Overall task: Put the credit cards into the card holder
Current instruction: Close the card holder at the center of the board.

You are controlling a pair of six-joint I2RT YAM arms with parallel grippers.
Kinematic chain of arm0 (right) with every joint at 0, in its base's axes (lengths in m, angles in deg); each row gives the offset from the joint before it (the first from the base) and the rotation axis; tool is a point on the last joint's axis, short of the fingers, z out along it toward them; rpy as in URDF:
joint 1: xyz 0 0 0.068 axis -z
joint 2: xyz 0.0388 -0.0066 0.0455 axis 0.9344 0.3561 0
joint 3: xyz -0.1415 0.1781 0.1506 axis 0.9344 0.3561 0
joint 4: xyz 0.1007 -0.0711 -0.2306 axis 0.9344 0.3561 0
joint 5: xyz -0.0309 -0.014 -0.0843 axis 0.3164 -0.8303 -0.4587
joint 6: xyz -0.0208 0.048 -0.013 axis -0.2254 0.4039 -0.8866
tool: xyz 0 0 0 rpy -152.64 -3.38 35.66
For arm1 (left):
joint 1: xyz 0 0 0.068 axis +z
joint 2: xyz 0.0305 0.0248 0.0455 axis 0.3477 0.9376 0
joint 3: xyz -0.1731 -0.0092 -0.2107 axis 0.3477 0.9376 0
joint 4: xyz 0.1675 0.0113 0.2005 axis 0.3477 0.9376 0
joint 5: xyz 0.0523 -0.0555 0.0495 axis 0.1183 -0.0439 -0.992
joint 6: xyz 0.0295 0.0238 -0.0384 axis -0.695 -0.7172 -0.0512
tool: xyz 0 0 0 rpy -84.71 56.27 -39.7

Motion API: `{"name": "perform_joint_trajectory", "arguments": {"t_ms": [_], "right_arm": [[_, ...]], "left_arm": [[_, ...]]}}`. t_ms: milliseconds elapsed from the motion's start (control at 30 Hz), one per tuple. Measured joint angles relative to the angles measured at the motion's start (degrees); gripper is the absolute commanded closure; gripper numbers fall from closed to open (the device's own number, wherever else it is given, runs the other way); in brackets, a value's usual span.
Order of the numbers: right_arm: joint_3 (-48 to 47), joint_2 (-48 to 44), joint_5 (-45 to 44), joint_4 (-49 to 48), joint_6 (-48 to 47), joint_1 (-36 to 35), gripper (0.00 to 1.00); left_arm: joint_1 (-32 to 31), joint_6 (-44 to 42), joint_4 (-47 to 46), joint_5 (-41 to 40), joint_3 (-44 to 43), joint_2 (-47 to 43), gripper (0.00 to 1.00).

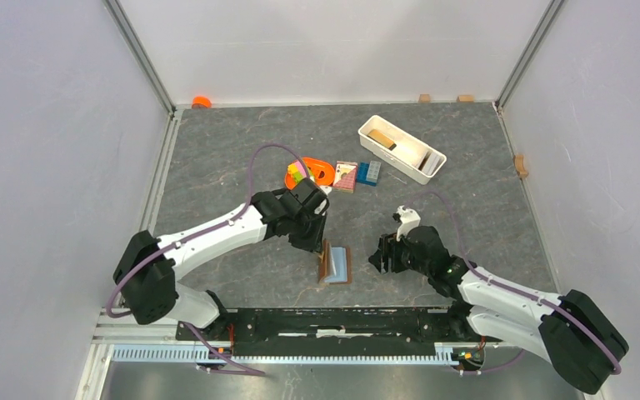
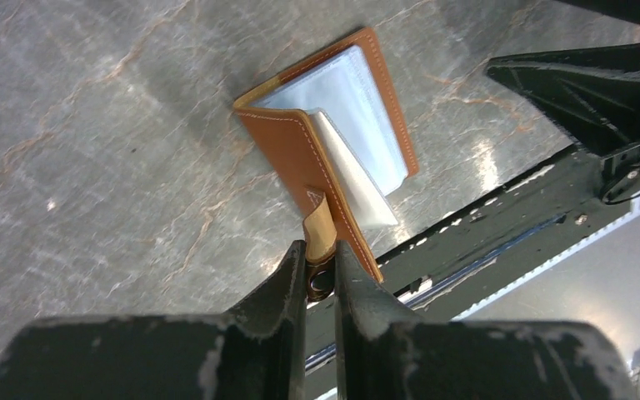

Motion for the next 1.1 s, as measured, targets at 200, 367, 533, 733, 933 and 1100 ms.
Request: {"name": "perform_joint_trajectory", "arguments": {"t_ms": [200, 367, 533, 733, 933, 1100], "right_arm": [[2.5, 0.1, 0.4, -5.6, 1.8, 0.0, 0.33], [3.5, 0.3, 0.6, -8.0, 2.8, -0.2, 0.33], [3.7, 0.4, 0.8, -8.5, 3.3, -0.4, 0.33], [4.6, -2.4, 1.7, -7.4, 4.5, -0.6, 0.29], [4.8, -5.3, 3.5, -4.3, 5.6, -1.1, 0.27], [5.5, -7.7, 5.1, -3.2, 7.9, -2.2, 0.22]], "left_arm": [[0.0, 0.8, -5.9, 3.0, 0.7, 2.3, 0.86], [-0.4, 3.1, -12.1, 5.7, 2.5, 4.3, 0.63], [-1.4, 5.8, -18.6, 8.9, 5.3, 6.8, 0.32], [-1.6, 7.7, -21.2, 10.8, 7.0, 4.3, 0.06], [-1.6, 9.1, -22.2, 8.2, 10.9, -10.6, 0.04], [-1.6, 10.9, -22.7, 2.3, 18.1, -17.9, 0.16]]}}
